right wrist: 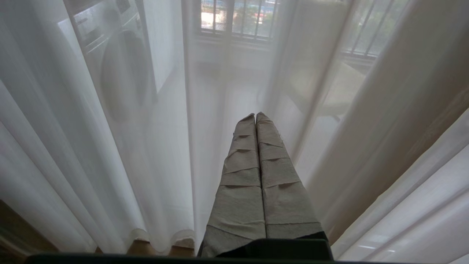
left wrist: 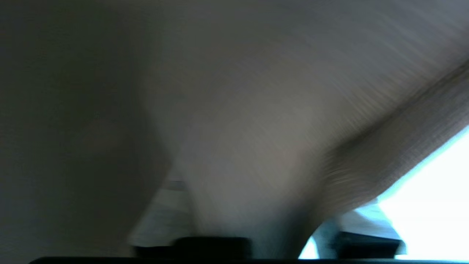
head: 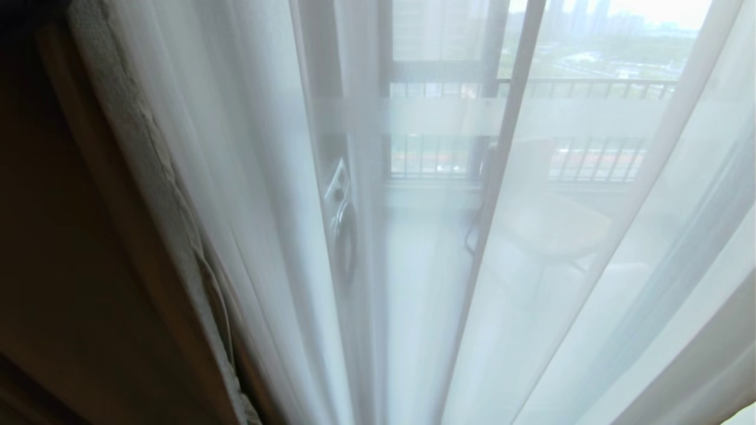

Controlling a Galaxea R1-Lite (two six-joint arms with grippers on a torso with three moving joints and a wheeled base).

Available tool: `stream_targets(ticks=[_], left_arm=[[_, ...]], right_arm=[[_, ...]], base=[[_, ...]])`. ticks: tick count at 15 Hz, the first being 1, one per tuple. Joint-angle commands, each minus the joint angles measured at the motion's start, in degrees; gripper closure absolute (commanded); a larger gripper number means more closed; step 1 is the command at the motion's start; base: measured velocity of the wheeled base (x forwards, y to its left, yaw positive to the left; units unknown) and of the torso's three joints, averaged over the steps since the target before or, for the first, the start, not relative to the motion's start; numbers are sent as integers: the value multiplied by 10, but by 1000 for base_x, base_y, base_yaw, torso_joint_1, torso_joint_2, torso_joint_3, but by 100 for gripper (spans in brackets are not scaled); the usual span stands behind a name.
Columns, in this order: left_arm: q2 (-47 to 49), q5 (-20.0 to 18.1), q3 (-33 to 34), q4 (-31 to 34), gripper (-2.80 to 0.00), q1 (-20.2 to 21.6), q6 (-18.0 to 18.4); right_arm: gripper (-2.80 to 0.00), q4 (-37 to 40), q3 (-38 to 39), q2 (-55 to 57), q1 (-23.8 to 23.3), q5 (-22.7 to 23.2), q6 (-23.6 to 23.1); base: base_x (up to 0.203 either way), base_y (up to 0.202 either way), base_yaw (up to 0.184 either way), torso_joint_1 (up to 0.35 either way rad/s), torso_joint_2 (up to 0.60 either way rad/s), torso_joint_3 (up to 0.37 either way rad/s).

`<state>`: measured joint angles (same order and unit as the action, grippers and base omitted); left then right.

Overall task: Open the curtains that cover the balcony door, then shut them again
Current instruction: Close the outer curtains on both sides

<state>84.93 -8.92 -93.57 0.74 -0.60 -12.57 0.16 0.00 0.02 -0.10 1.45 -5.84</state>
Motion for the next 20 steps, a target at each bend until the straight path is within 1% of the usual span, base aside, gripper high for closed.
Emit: stream_targets(ticks=[1,5,13,16,20], left_arm=[[-18,0,16,1,-280,0,-1],[-84,0,82,1,-280,-9,-2],[-282,2,273,2,-280,-11,-2],[-325,2,310,2,-280,-11,-2],[-340,1,321,2,-280,-12,-2]], right_arm=[[0,0,0,0,0,0,0],[0,0,0,0,0,0,0],[0,0,0,0,0,0,0],[0,0,0,0,0,0,0],[0,0,0,0,0,0,0]], base=[[0,0,0,0,0,0],[0,0,0,0,0,0],[0,0,0,0,0,0],[0,0,0,0,0,0],[0,0,0,0,0,0]])
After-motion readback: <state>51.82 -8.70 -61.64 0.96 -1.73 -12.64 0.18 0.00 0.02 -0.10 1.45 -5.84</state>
